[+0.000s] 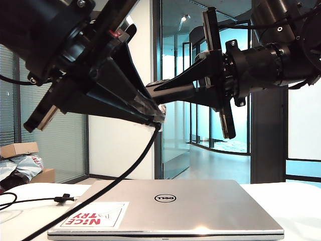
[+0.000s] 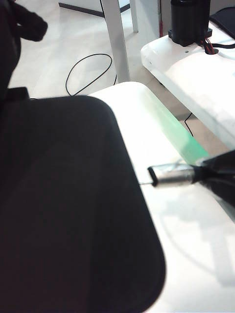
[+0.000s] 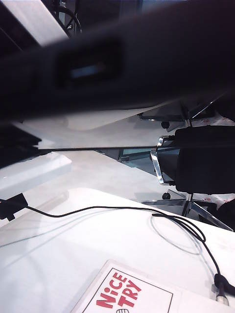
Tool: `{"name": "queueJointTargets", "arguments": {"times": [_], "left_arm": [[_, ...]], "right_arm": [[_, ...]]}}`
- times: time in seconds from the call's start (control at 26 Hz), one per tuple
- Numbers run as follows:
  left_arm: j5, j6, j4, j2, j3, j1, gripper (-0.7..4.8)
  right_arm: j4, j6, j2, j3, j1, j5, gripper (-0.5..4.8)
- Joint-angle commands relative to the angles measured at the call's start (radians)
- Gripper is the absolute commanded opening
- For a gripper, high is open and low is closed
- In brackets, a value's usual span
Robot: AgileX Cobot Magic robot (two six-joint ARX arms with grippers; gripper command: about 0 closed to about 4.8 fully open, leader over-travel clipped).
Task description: Pick up the charging cable and the phone, plug the charging cable into the charging port on the phone, and finally place them back on the table.
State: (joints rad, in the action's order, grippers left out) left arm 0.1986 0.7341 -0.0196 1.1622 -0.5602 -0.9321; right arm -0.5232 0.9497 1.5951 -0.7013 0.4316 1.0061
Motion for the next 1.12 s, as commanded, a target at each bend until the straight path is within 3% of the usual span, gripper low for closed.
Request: {"name": "queueJointTargets", "arguments": {"times": [0.04, 0.73, 1.12], "left_arm": [[0.000, 0.000, 0.006, -0.002, 0.000, 0.000, -0.06], [0.001, 0.000, 0.007, -0.002, 0.000, 0.000, -0.06], [0.001, 0.041, 0.020, -0.002, 0.000, 0.001, -0.06]], "right_arm": [[-0.034, -0.013, -0.007, -0.007, 0.002, -0.004, -0.06], [0.017, -0.060, -0.007, -0.007, 0.002, 0.013, -0.06], [0.017, -0.067, -0.007, -0.007, 0.005, -0.001, -0.06]]}}
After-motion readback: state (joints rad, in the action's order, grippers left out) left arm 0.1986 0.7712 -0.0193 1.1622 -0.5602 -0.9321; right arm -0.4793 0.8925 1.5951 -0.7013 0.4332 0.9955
